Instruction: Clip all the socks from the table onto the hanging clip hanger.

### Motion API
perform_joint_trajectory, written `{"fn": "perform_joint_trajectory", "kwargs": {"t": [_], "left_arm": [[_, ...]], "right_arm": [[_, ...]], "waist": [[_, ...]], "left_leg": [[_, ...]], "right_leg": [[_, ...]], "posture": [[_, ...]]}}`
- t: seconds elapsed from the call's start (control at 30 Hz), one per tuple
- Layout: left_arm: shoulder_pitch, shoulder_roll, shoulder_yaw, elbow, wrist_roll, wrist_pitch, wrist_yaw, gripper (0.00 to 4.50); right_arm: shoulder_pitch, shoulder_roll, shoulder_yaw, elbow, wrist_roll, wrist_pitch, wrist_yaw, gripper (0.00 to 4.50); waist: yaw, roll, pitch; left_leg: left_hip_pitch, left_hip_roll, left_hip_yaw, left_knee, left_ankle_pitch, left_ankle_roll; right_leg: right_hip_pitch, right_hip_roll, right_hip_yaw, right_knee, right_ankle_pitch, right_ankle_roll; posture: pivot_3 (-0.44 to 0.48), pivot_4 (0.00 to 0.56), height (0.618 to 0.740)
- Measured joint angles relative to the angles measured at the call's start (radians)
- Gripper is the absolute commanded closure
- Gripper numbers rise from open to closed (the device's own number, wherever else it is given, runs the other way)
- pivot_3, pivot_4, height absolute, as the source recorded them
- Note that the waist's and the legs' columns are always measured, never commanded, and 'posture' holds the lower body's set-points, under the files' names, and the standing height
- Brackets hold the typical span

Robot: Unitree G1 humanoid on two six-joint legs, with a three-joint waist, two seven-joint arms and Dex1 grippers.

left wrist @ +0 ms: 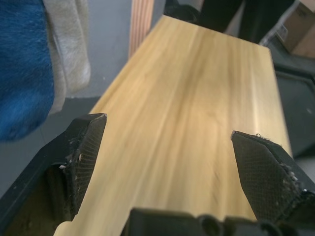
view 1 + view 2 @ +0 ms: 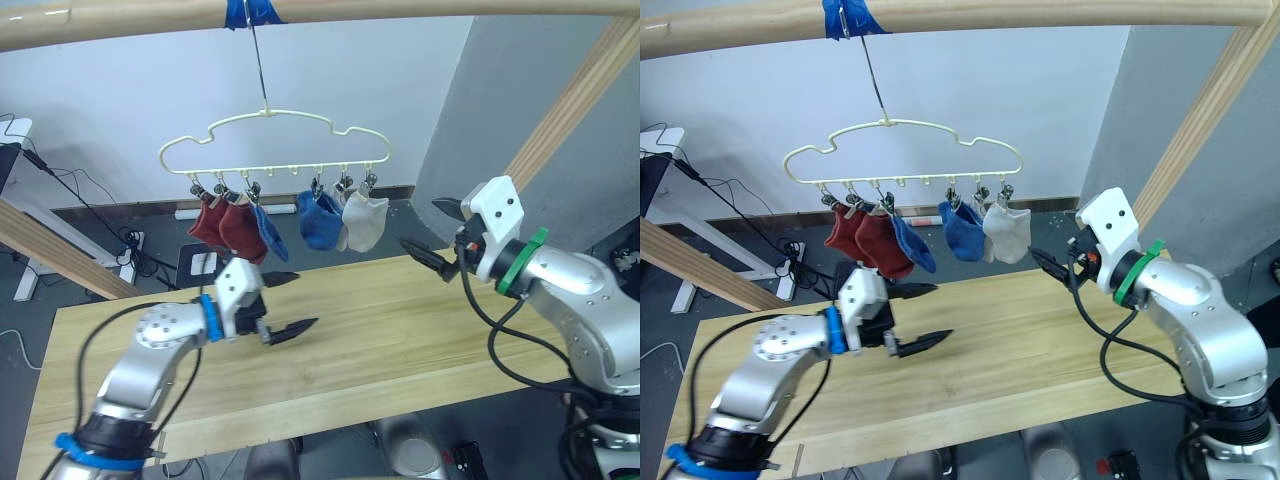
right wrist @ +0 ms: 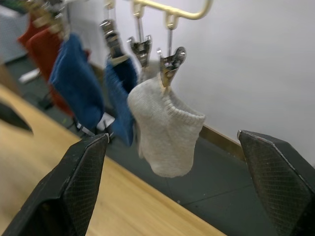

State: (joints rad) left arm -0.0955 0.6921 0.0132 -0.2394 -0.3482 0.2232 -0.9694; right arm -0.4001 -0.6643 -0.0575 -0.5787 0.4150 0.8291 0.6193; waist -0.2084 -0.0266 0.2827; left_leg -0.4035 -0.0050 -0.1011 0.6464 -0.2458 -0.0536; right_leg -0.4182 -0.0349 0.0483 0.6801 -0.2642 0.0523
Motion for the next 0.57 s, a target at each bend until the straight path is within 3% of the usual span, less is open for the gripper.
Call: {"fn": "perform_joint_trajectory", "kwargs": {"t": [0.17,0.3,0.57], "left_arm": [[0.084,0.105,0.17,-0.041,-0.07,0.137,0.019,0.0],[0.187,0.22,0.311,-0.027,-0.037,0.184,0.027,0.0],[0.244,0.248,0.389,0.028,-0.025,0.185,0.011,0.0]], "right_arm": [[-0.006,-0.156,0.003,0.111,0.0,-0.166,0.215,0.02],[-0.008,-0.232,-0.02,0.196,0.0,-0.281,0.343,0.02],[-0.02,-0.264,-0.018,0.279,0.0,-0.365,0.446,0.02]], "waist": [[0.015,-0.001,-0.001],[0.026,-0.001,-0.005],[0.07,-0.001,-0.021]], "left_leg": [[0.002,0.0,0.001,-0.001,0.0,0.0],[0.002,0.0,0.0,-0.001,0.0,0.0],[0.003,0.0,0.001,0.0,0.0,0.0]], "right_leg": [[0.002,0.0,0.0,0.0,0.0,0.0],[0.002,-0.001,-0.001,0.0,0.0,0.0],[0.002,-0.002,-0.001,0.0,0.0,0.0]], "posture": [[-0.192,0.177,0.74],[-0.16,0.155,0.74],[-0.136,0.13,0.74]]}}
